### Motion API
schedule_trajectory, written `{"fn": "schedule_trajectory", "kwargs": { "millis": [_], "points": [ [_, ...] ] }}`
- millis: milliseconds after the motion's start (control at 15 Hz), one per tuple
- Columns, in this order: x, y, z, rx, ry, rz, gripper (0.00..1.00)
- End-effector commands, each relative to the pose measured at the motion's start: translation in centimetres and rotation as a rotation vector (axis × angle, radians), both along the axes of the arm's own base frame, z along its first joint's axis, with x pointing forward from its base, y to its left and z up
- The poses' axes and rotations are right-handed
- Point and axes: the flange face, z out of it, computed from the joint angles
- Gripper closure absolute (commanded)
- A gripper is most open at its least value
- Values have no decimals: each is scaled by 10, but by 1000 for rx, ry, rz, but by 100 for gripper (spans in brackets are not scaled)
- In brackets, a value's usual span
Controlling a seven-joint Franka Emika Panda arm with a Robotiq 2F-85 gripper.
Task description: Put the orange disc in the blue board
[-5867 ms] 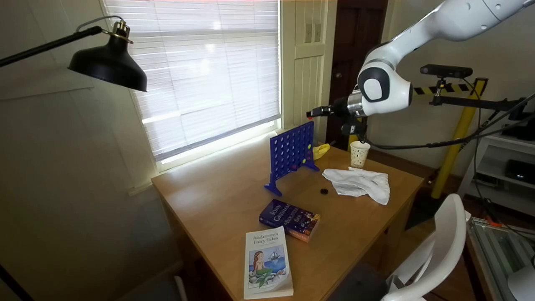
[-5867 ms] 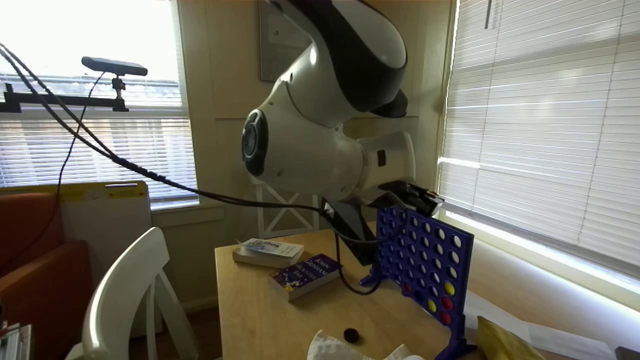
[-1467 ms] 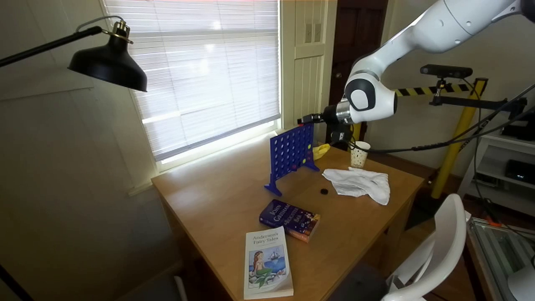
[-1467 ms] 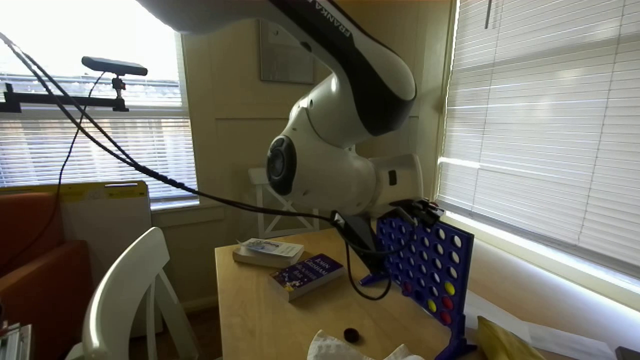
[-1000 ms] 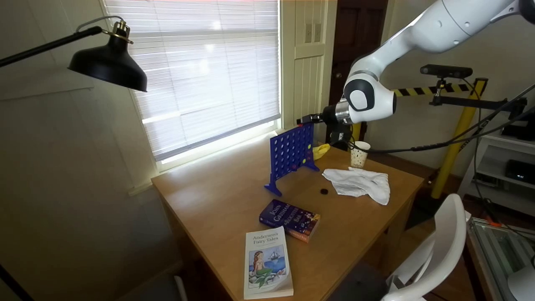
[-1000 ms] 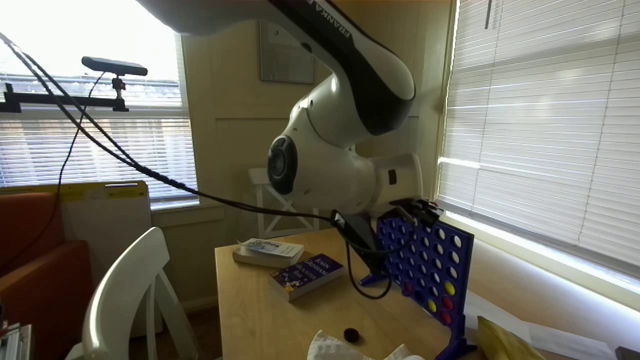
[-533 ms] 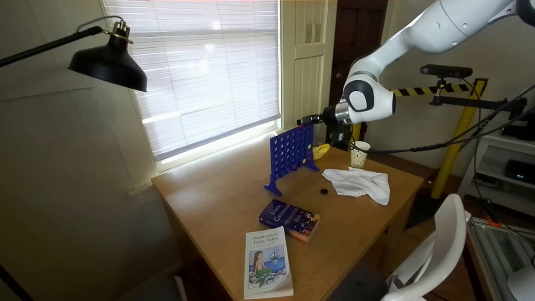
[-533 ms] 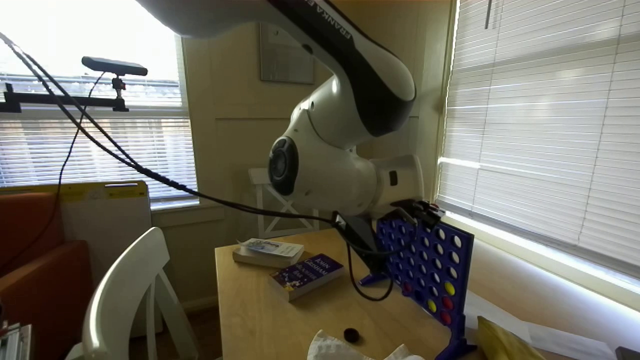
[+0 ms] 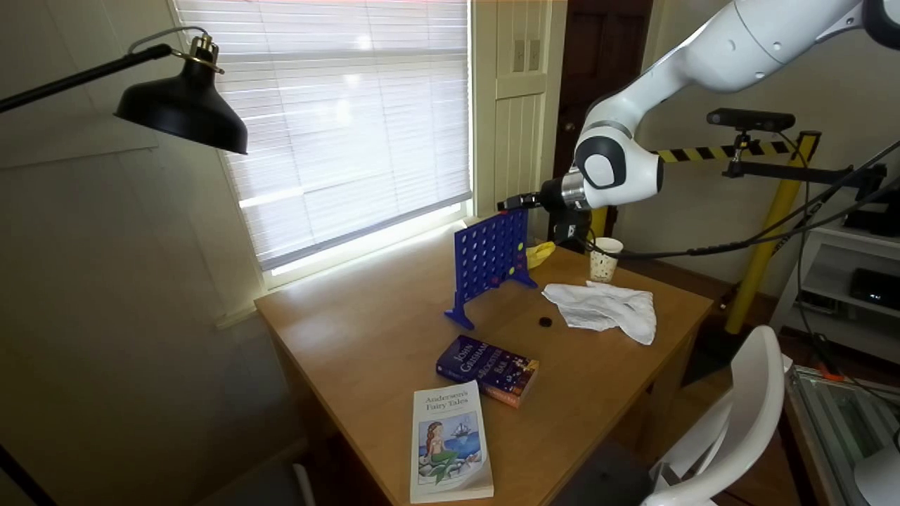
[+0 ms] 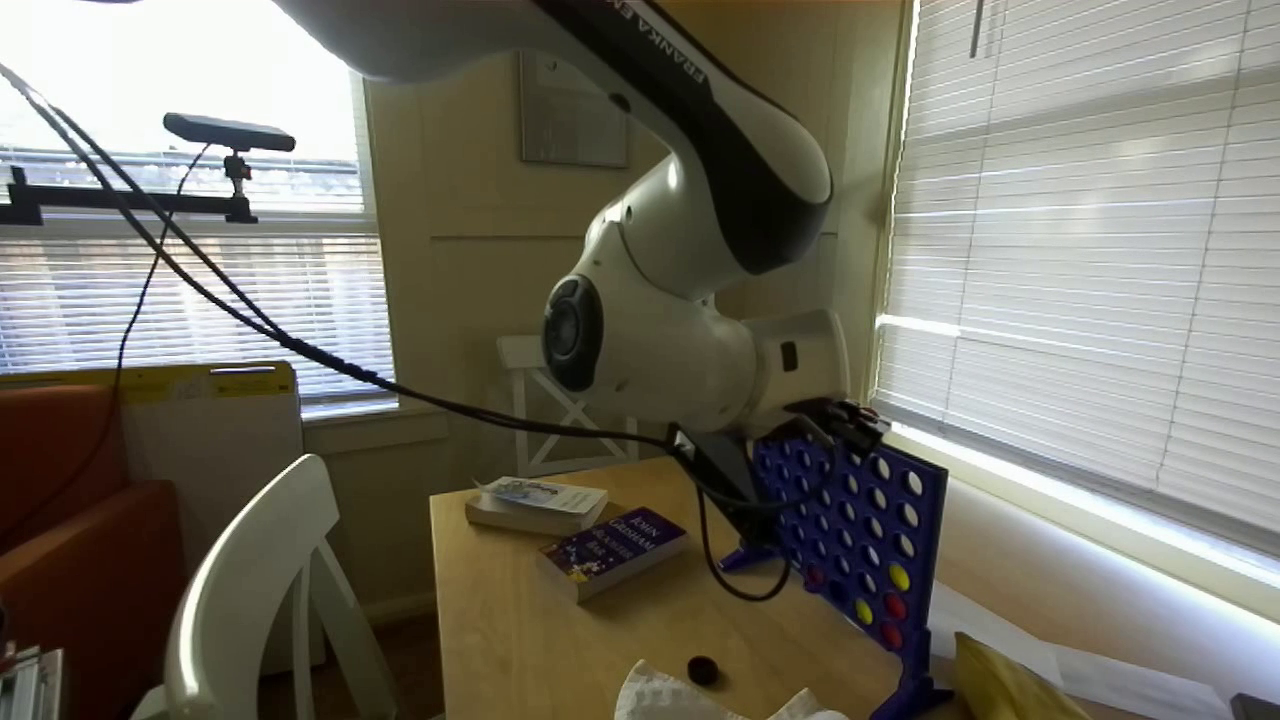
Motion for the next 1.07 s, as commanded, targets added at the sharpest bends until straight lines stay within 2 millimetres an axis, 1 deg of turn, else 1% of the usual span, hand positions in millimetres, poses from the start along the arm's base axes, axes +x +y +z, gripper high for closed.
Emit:
{"fn": "schedule_trajectory", "kwargs": {
  "millis": [0,267,333,400,467,600,800,933,1000],
  "points": [
    [6,-1,-3,-11,15,-3,89],
    [6,-1,-4,-21,24,-1,89],
    [6,1,-4,-24,27,1,76],
    [6,3,-4,-25,27,5,39],
    [6,6,-4,-20,25,10,38],
    [7,11,-1,-11,9,19,26],
    [8,17,6,14,-27,30,3],
    [8,20,11,35,-54,35,0],
    [8,17,18,46,-78,31,0]
  ]
}}
